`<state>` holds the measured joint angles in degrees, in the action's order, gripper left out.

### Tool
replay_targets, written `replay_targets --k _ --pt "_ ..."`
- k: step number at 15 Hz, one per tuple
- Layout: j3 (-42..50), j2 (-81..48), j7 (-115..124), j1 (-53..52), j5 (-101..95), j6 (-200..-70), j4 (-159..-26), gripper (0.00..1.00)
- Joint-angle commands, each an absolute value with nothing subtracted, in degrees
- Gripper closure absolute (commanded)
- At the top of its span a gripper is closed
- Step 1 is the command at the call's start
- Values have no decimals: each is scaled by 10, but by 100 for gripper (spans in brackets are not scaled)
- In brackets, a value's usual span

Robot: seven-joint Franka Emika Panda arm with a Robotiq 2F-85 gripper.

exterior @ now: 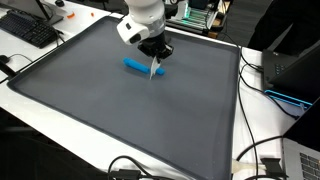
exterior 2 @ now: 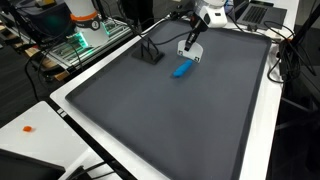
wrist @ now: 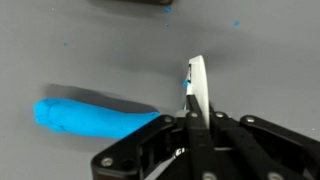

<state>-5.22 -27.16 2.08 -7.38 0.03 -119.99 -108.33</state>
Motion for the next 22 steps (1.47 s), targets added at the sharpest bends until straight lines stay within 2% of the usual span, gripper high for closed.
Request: replay_targets --k 1,11,22 --pt "-58 -253 11 -72 8 -1172 -1096 99" --pt "-45 -205 16 -63 -4 -1154 -1090 99" --pt "-30 -219 -11 -38 -4 -1188 -1097 99"
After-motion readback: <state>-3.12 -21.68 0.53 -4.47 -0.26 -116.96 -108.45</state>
